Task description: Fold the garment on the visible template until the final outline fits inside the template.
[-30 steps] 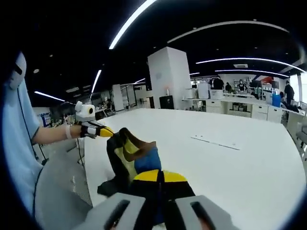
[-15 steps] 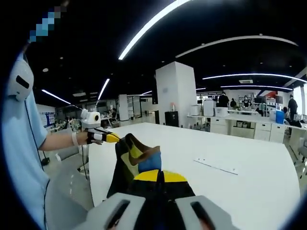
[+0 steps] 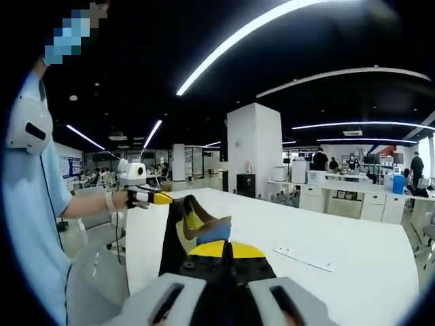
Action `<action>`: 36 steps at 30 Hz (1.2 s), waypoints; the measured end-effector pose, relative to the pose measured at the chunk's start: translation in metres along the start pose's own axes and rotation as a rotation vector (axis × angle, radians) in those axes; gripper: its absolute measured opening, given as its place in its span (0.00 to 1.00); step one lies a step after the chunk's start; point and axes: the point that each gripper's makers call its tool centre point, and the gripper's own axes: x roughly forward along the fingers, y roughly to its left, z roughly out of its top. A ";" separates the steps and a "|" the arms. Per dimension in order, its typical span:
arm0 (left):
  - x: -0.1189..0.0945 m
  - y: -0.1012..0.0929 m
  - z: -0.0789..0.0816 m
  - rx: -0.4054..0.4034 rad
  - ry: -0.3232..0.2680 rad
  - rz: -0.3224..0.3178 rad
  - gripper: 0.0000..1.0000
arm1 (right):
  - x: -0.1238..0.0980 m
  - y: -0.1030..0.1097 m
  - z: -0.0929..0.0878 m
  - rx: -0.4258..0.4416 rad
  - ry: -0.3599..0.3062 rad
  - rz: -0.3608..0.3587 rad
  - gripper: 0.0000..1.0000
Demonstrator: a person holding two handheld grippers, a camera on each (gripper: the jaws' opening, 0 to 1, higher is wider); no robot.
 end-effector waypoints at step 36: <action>0.129 0.119 -0.123 -0.192 0.221 0.058 0.00 | 0.102 -0.152 -0.133 0.170 0.245 -0.079 0.00</action>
